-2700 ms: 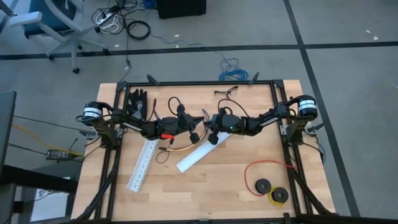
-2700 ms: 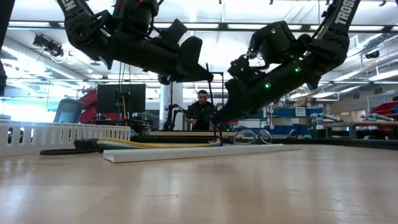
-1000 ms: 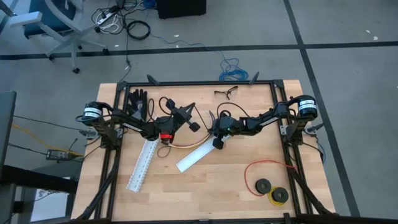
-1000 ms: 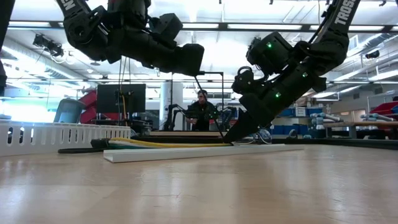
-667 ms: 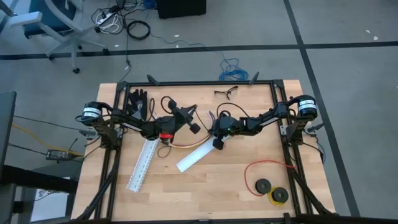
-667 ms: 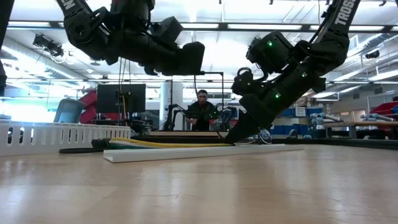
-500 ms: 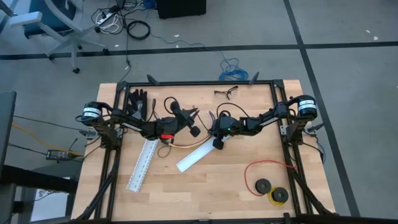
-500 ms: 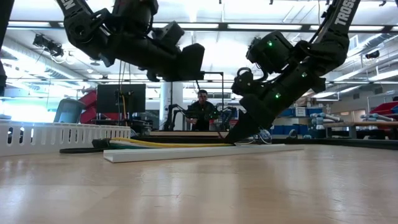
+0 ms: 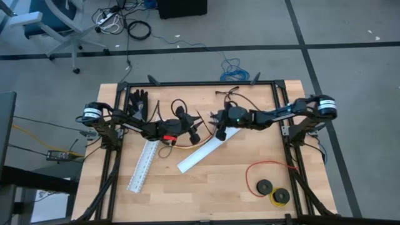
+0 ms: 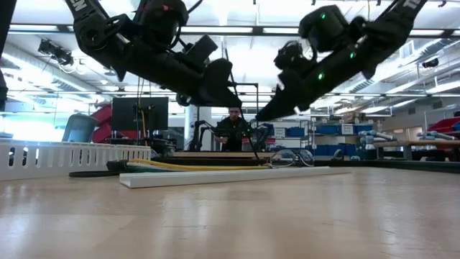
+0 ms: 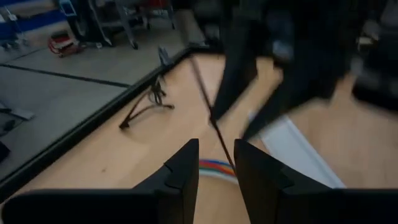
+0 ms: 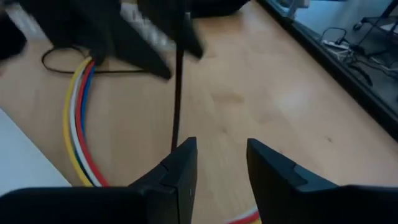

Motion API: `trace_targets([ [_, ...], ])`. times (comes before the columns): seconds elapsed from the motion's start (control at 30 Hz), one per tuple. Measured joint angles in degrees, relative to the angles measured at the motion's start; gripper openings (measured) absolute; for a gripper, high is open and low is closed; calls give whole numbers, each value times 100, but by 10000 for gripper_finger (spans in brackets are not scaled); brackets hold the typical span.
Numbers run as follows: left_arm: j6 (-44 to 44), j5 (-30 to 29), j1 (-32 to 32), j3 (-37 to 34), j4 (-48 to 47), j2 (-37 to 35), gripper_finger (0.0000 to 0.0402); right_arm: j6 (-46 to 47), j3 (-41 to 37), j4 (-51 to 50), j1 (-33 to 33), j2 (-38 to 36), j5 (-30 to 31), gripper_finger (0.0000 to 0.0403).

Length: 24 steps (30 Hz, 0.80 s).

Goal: Ziptie cables
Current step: Wrap the cables together using a zip tie

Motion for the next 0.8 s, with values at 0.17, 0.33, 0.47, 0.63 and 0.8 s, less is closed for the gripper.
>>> trace_targets([
  [0.17,316,4,-147,-4,-573,-220,111,404,2,-995,39,-725,-16,130],
  [0.33,296,-19,-231,-4,-1796,-1002,111,628,2,-1730,300,-984,-63,127],
  [0.47,-56,-26,-266,2,-3019,-1676,110,805,-2,-1755,522,-940,-61,123],
  [0.63,-781,330,-298,-3,-4359,-1910,110,936,-42,-1389,772,-606,-63,121],
  [0.8,-1430,995,-570,-4,-5025,-1904,110,944,-44,-546,995,33,-207,121],
])
